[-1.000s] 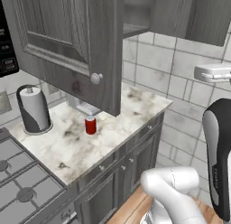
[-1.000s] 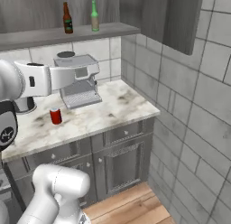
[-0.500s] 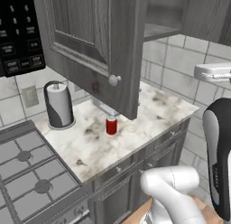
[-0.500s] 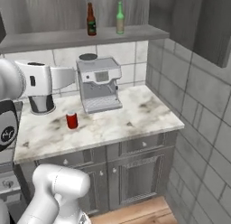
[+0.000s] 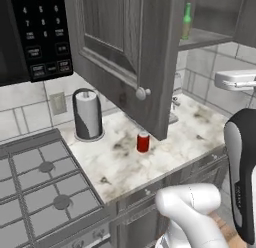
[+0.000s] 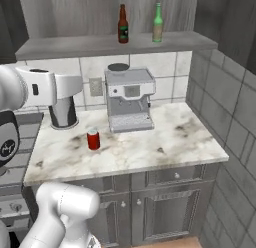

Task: Sort all alcoholic drinks to one cabinet, and non-alcoholic drinks to the other.

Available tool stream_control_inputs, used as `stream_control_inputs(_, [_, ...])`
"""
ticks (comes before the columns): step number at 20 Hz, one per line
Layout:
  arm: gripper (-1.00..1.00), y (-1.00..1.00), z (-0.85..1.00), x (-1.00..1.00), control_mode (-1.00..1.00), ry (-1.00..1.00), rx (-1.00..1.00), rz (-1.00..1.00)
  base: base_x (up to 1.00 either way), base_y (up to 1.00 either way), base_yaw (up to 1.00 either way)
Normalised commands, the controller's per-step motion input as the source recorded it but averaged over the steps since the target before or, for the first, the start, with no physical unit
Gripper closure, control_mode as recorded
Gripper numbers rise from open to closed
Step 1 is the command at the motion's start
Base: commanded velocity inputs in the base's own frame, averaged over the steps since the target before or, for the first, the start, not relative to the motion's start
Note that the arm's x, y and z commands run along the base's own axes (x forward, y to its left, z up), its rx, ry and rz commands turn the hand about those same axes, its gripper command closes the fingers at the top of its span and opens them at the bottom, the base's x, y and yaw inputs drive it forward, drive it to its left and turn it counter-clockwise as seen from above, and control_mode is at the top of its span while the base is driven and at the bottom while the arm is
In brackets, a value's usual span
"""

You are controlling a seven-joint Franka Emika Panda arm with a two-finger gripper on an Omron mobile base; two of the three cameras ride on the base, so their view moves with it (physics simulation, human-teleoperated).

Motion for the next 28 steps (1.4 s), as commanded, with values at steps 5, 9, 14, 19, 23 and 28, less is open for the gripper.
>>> stream_control_inputs(5, [-1.00, 0.00, 0.00, 0.00, 1.00, 0.00, 0.00, 0.00, 0.39, -0.37, 0.28])
stream_control_inputs(9, [-1.00, 0.00, 0.00, 0.00, 1.00, 0.00, 0.00, 0.00, 0.26, -0.45, 0.27])
stream_control_inputs(14, [-1.00, 0.00, 0.00, 0.00, 1.00, 0.00, 0.00, 0.00, 0.13, -0.36, 0.28])
stream_control_inputs(19, [-1.00, 0.00, 0.00, 0.00, 1.00, 0.00, 0.00, 0.00, 0.10, -0.24, 0.30])
stream_control_inputs(23, [-1.00, 0.00, 0.00, 0.00, 1.00, 0.00, 0.00, 0.00, 0.08, -0.09, 0.29])
stream_control_inputs(28, [-1.00, 0.00, 0.00, 0.00, 1.00, 0.00, 0.00, 0.00, 0.01, -0.03, 0.24])
